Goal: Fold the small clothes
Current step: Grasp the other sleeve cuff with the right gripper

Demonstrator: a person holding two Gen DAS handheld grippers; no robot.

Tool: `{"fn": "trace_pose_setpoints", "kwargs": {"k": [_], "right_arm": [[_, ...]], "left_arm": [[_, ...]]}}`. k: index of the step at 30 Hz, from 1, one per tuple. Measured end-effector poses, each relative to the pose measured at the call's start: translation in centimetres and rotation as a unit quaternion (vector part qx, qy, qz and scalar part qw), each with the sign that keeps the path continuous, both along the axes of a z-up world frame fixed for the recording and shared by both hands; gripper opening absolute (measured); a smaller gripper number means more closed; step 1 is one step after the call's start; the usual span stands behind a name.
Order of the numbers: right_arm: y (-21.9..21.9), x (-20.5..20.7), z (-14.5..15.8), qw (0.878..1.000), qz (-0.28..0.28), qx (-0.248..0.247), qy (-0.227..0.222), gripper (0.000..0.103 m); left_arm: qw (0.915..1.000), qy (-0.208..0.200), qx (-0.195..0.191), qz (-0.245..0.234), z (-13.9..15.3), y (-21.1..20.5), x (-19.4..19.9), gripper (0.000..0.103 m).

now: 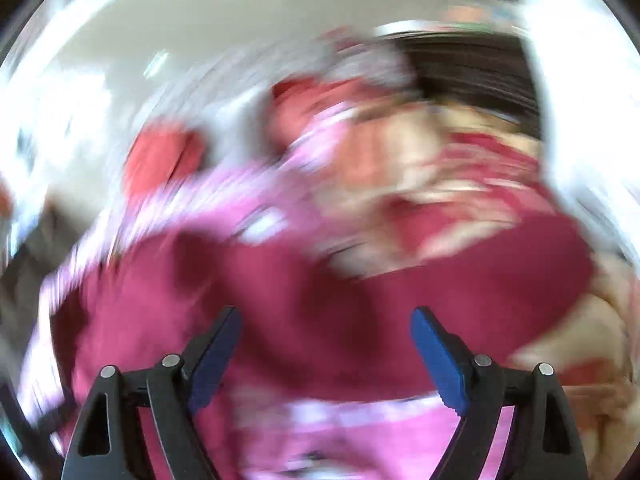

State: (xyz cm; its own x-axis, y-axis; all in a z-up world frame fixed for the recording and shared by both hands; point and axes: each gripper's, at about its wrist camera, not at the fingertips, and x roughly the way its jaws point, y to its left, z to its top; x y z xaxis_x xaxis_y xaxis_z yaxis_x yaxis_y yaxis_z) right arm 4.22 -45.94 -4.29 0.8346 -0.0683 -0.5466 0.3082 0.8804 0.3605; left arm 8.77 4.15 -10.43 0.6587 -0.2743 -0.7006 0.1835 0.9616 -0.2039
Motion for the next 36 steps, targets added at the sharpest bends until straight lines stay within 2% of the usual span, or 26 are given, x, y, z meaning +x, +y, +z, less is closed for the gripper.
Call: {"fn": "trace_pose_setpoints", "kwargs": {"k": [4, 7, 11, 12, 13, 18, 20, 22, 25, 32, 36], "right_arm": [[-7.1, -3.1, -1.0, 0.998, -0.066, 0.014, -0.015, 0.083], [-10.3, -3.7, -2.0, 0.997, -0.063, 0.036, -0.021, 0.08], [-12.2, -2.1, -3.0, 0.998, -0.059, 0.029, -0.003, 0.075], [-12.5, -1.7, -3.2, 0.998, -0.05, 0.028, 0.0, 0.069], [-12.6, -1.1, -3.6, 0.999, -0.04, 0.027, 0.006, 0.065], [-13.4, 0.4, -4.7, 0.999, -0.032, 0.037, 0.016, 0.063], [-13.6, 0.3, -4.8, 0.998, -0.026, 0.053, 0.009, 0.05], [-13.4, 0.1, -4.7, 0.998, -0.021, 0.054, 0.009, 0.022], [-12.9, -0.4, -4.1, 0.999, -0.022, 0.043, 0.011, 0.012], [-10.6, -1.6, -1.6, 0.999, -0.015, 0.03, 0.016, 0.01], [-10.1, -2.4, -1.4, 0.997, -0.034, 0.062, 0.038, 0.01]], "left_arm": [[1.0, -0.001, 0.002, 0.004, 0.0, -0.1, 0.2, 0.071], [1.0, 0.0, 0.002, 0.004, 0.0, -0.1, 0.3, 0.071], [1.0, 0.0, 0.002, 0.004, 0.0, -0.1, 0.3, 0.071], [1.0, 0.0, 0.002, 0.004, 0.0, -0.1, 0.3, 0.071], [1.0, 0.0, 0.002, 0.004, 0.0, -0.1, 0.3, 0.071], [1.0, 0.0, 0.003, 0.004, -0.1, -0.1, 0.3, 0.071], [1.0, 0.0, 0.004, 0.005, -0.1, -0.1, 0.4, 0.071], [1.0, 0.0, 0.005, 0.006, -0.1, -0.1, 0.5, 0.071], [1.0, 0.0, 0.003, 0.005, -0.2, -0.1, 0.5, 0.071], [1.0, -0.002, -0.008, 0.005, -0.1, 0.1, 0.6, 0.071], [0.9998, -0.003, -0.02, 0.005, 0.0, 0.5, 0.3, 0.071]]}}
